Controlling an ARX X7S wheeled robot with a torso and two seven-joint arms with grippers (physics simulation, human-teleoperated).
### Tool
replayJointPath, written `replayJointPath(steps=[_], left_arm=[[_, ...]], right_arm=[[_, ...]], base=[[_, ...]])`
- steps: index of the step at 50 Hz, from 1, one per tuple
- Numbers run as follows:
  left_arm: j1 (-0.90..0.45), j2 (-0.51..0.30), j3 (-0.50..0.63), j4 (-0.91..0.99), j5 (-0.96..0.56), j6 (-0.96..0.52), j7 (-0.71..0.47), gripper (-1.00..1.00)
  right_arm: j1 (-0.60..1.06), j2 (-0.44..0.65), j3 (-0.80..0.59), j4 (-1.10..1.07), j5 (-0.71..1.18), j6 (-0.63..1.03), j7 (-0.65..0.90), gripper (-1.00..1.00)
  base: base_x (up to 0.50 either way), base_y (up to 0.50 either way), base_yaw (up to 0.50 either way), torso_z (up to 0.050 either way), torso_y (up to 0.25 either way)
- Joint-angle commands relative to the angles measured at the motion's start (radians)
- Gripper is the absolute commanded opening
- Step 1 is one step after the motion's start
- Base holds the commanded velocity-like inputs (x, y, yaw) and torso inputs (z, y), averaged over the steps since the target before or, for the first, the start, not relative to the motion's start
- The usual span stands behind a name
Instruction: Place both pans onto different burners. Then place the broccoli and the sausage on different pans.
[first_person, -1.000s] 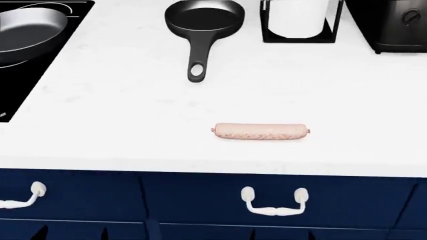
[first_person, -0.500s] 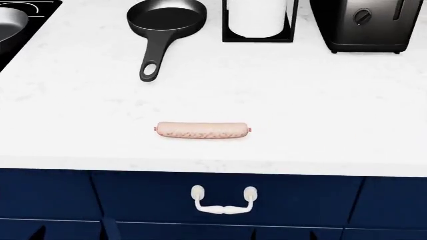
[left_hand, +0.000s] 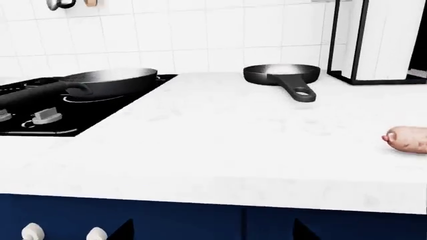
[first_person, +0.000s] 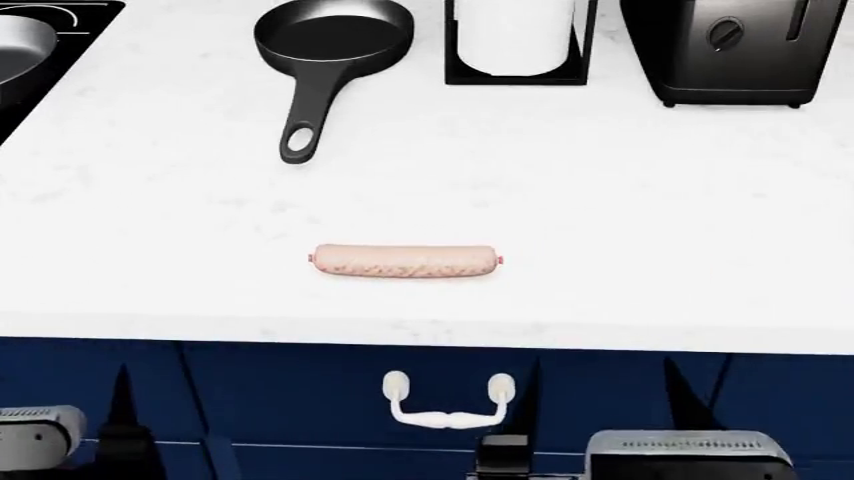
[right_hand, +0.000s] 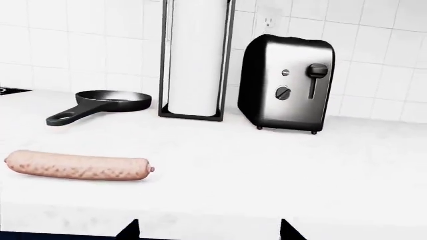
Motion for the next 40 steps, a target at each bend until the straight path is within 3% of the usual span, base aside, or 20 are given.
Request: replayJointPath(steps=[1, 10, 16, 27, 40], left_arm=[[-0.161, -0.043, -0.095, 0.204, -0.089, -0.305, 0.009, 1.00], [-0.386, -0.094, -0.142, 0.226, -0.171, -0.494, 0.025, 1.00], [-0.574, -0.144, -0.077, 0.118, -0.145, -0.505, 0.065, 1.00], [-0.889, -0.145, -0.051, -0.053, -0.208, -0.599, 0.148, 1.00], [-1.022, -0.156, -0.008, -0.156, -0.205, -0.614, 0.185, 1.00]], right_arm=[[0.132, 0.049, 0.060, -0.249, 0.015, 0.325, -0.014, 1.00], [0.407, 0.122, 0.081, -0.329, 0.054, 0.604, -0.049, 1.00], [0.624, 0.162, 0.045, -0.285, 0.067, 0.774, -0.077, 1.00], [0.957, 0.186, -0.040, -0.095, 0.079, 0.826, -0.155, 1.00], [1.160, 0.157, -0.077, 0.056, 0.103, 0.877, -0.208, 1.00]], base=[[0.00, 0.00, 0.00, 0.000, 0.000], [0.00, 0.00, 0.00, 0.000, 0.000], [0.00, 0.00, 0.00, 0.000, 0.000], [0.00, 0.00, 0.00, 0.000, 0.000], [0.00, 0.00, 0.00, 0.000, 0.000]])
